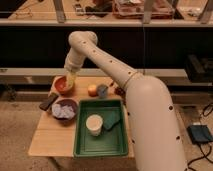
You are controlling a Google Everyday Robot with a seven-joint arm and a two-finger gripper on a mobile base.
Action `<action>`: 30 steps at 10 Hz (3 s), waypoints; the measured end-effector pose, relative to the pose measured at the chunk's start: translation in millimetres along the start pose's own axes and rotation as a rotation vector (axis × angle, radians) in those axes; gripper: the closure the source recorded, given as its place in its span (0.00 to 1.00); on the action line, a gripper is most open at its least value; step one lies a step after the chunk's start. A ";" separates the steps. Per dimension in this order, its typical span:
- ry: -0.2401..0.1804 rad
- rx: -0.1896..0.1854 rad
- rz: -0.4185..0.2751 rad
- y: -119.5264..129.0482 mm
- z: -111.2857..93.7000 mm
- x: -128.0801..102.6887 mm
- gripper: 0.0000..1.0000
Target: Wipe red bowl with eraser
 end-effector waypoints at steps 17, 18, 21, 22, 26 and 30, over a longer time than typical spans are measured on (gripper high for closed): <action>-0.091 -0.027 -0.486 -32.0 101.7 51.4 0.20; -0.090 -0.026 -0.485 -32.1 101.9 51.0 0.20; -0.090 -0.026 -0.485 -32.4 102.3 51.4 0.20; -0.090 -0.026 -0.485 -32.4 102.4 51.1 0.20; -0.101 -0.014 -0.424 -30.3 101.2 46.1 0.20; -0.120 -0.033 -0.040 -30.6 99.7 46.5 0.20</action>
